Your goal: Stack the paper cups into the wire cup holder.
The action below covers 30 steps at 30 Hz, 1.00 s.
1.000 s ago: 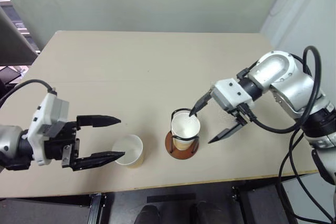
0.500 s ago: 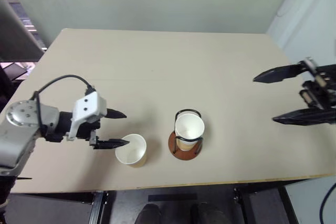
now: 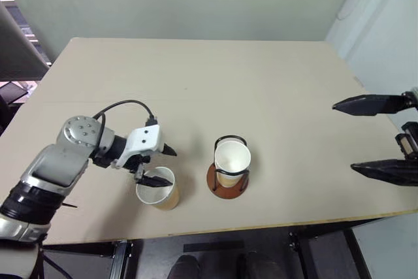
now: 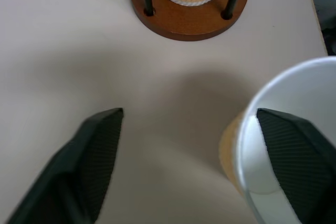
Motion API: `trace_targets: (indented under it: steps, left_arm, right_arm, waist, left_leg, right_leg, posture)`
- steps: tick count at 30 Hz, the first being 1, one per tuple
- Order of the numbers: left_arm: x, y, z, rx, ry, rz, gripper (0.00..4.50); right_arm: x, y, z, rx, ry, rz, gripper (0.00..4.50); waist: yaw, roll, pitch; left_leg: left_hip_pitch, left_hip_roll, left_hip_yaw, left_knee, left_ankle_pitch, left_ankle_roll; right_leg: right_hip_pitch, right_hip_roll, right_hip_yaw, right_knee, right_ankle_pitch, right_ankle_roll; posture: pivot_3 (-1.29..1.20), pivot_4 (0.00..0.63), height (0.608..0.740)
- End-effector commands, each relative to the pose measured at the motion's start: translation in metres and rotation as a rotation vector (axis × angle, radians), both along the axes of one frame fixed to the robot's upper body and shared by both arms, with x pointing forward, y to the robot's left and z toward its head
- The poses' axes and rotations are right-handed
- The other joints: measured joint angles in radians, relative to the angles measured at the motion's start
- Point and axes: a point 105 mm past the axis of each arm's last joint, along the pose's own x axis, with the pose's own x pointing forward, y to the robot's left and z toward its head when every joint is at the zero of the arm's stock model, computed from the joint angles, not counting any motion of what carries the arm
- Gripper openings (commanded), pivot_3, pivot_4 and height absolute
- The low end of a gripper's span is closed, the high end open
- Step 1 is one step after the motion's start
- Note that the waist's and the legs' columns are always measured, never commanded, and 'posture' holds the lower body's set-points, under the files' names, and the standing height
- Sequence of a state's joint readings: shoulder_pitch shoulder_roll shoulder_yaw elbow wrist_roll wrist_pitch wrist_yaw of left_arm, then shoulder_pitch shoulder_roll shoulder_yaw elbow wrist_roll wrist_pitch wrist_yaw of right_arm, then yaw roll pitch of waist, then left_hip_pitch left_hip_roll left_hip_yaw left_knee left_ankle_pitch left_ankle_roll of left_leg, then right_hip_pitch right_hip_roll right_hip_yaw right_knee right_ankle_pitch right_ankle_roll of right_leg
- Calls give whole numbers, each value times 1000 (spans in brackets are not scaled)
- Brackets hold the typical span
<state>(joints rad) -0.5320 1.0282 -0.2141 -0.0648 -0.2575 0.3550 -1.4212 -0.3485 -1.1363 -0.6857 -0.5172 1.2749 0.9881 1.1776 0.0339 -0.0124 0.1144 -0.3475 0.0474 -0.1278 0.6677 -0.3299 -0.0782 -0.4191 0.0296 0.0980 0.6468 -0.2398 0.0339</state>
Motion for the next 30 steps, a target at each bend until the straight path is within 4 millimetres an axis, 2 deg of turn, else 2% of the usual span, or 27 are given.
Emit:
trace_targets:
  steps: [1,8,10,15,22,26,28,30]
  left_arm:
    - [2,-5,7,-4,-22,-39,3117]
    - [2,-7,8,-12,-12,-60,507]
    - [1,-7,10,-19,-10,-67,33]
    - [5,-10,29,-78,-55,-79,33]
    - [29,-28,92,-204,-223,-151,33]
    - [38,-52,139,-276,-332,-262,33]
    - [35,-71,157,-307,-360,-362,33]
    - [30,-85,166,-323,-368,-439,33]
  right_arm:
    - [-8,0,8,-7,-53,-14,4500]
    - [-7,1,7,-18,-61,-26,4500]
    - [-6,1,7,-19,-64,-26,4500]
    - [-3,1,7,-25,-73,-30,4500]
    - [3,1,7,-38,-95,-40,4500]
    - [6,0,7,-49,-108,-46,4500]
    - [6,0,7,-54,-116,-50,4500]
    - [7,1,7,-57,-123,-52,4500]
  waist:
    - [-1,0,0]
    - [-2,0,0]
    - [-1,0,0]
    - [-1,0,0]
    - [2,0,0]
    - [5,0,0]
    - [5,0,0]
    - [5,0,0]
  left_leg:
    - [0,0,0,0,0,0]
    - [0,0,1,1,-1,2]
    - [0,-1,1,1,-1,2]
    - [0,-1,2,2,-1,2]
    - [-1,-1,2,6,-2,5]
    - [-3,-1,2,11,-3,7]
    - [-4,-2,1,13,-5,9]
    - [-5,-3,2,14,-6,11]
  right_leg:
    - [0,0,0,0,0,1]
    - [0,0,4,0,2,4]
    - [0,1,4,0,2,4]
    - [0,1,6,0,3,5]
    - [0,0,7,0,4,7]
    - [0,0,8,-2,6,10]
    - [0,-1,10,-3,6,12]
    - [0,0,12,-3,7,16]
  posture:
    - [0,150,740]
    - [0,150,740]
    - [0,150,740]
    - [0,150,740]
    - [0,150,740]
    - [0,150,740]
    - [0,150,740]
    - [0,150,740]
